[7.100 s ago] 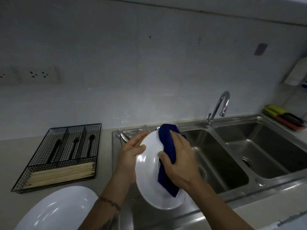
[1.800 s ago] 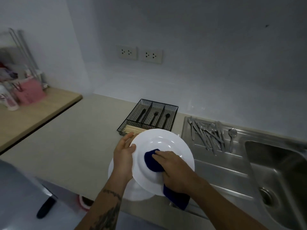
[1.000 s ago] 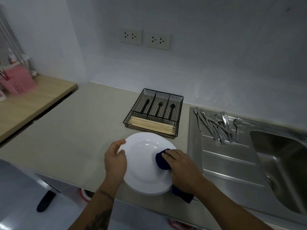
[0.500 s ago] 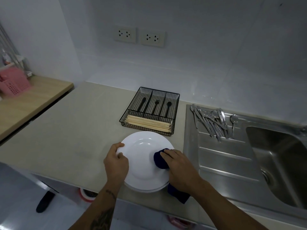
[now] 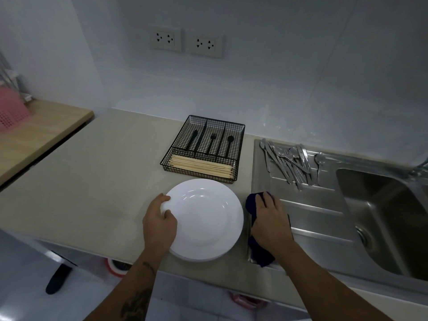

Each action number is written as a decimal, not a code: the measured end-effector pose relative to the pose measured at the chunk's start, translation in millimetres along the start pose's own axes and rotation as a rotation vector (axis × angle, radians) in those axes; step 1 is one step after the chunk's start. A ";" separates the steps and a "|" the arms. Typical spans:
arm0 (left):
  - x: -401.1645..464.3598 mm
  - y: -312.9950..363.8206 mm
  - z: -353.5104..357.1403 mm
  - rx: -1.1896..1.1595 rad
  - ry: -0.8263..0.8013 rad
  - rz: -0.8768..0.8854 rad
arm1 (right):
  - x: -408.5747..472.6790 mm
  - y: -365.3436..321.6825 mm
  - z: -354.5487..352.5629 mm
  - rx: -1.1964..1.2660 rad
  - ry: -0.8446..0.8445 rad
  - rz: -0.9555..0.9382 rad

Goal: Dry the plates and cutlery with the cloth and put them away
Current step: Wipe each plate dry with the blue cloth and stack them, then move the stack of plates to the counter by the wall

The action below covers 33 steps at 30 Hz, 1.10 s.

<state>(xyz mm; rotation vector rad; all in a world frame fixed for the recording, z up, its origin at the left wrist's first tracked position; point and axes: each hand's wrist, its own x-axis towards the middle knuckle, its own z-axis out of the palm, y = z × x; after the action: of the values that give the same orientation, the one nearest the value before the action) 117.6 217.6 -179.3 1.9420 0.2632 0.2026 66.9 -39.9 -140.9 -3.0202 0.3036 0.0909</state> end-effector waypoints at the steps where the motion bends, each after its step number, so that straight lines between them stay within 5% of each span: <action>1: 0.3 0.2 -0.3 0.004 -0.005 0.001 | -0.6 2.3 5.8 -0.006 -0.087 0.013; 7: 3.7 -3.1 -4.9 0.036 -0.061 0.032 | 0.1 9.9 10.2 0.043 -0.349 0.061; 13: 1.3 -8.0 -8.6 -0.001 -0.076 0.025 | 10.9 -17.8 -9.7 0.281 -0.060 -0.037; 21: 0.4 -9.1 -13.4 -0.159 -0.037 -0.064 | 11.9 -52.9 -5.7 0.749 -0.080 0.163; 33: -10.4 -1.4 5.7 -0.298 0.098 -0.162 | 12.3 -68.0 18.2 0.809 -0.059 0.219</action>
<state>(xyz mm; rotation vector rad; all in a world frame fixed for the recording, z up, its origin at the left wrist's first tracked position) 109.0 210.2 -182.9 1.6101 0.4286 0.2169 91.8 25.9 -153.1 -2.1747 0.5150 0.0548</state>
